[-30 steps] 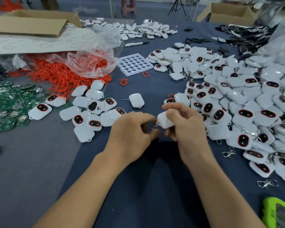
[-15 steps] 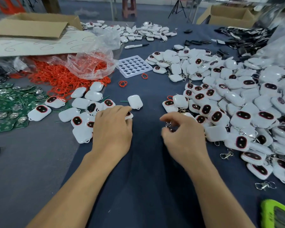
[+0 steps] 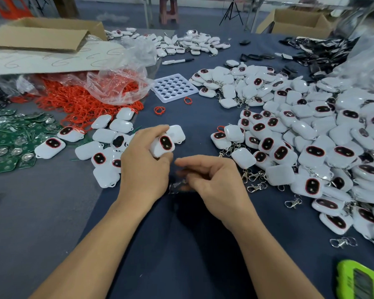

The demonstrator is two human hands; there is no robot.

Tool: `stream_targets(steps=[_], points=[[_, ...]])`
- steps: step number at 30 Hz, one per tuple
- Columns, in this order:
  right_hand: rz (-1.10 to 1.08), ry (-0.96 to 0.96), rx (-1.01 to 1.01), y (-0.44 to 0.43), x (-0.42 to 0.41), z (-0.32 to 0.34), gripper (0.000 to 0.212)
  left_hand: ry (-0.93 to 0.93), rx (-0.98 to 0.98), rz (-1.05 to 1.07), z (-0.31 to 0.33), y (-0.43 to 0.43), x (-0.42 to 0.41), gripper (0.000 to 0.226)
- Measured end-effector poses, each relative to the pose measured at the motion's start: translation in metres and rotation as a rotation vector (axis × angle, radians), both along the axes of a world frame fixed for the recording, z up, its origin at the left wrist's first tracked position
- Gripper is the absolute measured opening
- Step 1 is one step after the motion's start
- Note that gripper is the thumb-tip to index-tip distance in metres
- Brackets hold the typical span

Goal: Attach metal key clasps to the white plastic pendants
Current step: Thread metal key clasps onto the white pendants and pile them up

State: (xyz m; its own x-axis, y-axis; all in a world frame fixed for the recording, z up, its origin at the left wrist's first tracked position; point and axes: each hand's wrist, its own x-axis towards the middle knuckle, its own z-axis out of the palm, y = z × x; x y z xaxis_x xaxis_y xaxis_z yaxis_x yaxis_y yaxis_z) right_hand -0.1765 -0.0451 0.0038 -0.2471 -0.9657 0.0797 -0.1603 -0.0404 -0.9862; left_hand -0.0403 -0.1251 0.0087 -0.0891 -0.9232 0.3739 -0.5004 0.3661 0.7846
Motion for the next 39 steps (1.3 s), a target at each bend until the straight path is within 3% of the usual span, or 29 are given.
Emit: stream_targets(steps=[4, 7, 9, 11, 14, 17, 19, 24, 28, 31, 36, 39], points=[[-0.135, 0.043, -0.016, -0.001, -0.003, 0.0, 0.039, 0.135, 0.035, 0.004, 0.004, 0.002, 0.001, 0.065], [-0.161, -0.096, -0.03, -0.001, -0.004, 0.005, 0.019, 0.22, 0.049, -0.148, 0.008, 0.009, -0.001, 0.074], [-0.062, -0.203, 0.0, -0.001, 0.0, 0.007, 0.022, 0.259, 0.119, -0.279, 0.01, 0.015, -0.004, 0.075], [-0.047, -0.155, 0.019, -0.002, 0.003, 0.005, 0.024, 0.113, 0.154, -0.364, 0.009, 0.02, -0.005, 0.072], [-0.152, -0.101, 0.012, -0.006, 0.002, 0.002, 0.014, -0.299, 0.056, -0.193, 0.009, 0.017, 0.002, 0.053], [-0.222, -0.121, 0.037, -0.007, -0.005, -0.001, 0.016, -0.451, 0.083, 0.007, 0.013, 0.004, 0.015, 0.02], [-0.228, -0.131, 0.066, -0.008, -0.008, -0.003, 0.019, -0.571, 0.157, 0.012, 0.011, -0.003, 0.022, 0.025], [-0.291, -0.102, 0.086, -0.005, -0.006, -0.003, 0.018, -0.572, 0.277, -0.09, 0.016, -0.007, 0.031, 0.035], [-0.265, -0.071, 0.117, -0.006, -0.007, -0.002, 0.03, -0.491, 0.396, -0.355, 0.024, -0.01, 0.041, 0.014], [-0.245, -0.061, 0.107, -0.007, -0.007, -0.002, 0.028, -0.452, 0.474, -0.53, 0.029, -0.013, 0.048, 0.03], [-0.241, -0.064, 0.112, -0.008, -0.008, -0.004, 0.029, -0.547, 0.438, -0.534, 0.03, -0.01, 0.045, 0.027], [-0.242, -0.074, 0.103, -0.008, -0.007, -0.002, 0.023, -0.512, 0.381, -0.45, 0.031, -0.005, 0.041, 0.026]])
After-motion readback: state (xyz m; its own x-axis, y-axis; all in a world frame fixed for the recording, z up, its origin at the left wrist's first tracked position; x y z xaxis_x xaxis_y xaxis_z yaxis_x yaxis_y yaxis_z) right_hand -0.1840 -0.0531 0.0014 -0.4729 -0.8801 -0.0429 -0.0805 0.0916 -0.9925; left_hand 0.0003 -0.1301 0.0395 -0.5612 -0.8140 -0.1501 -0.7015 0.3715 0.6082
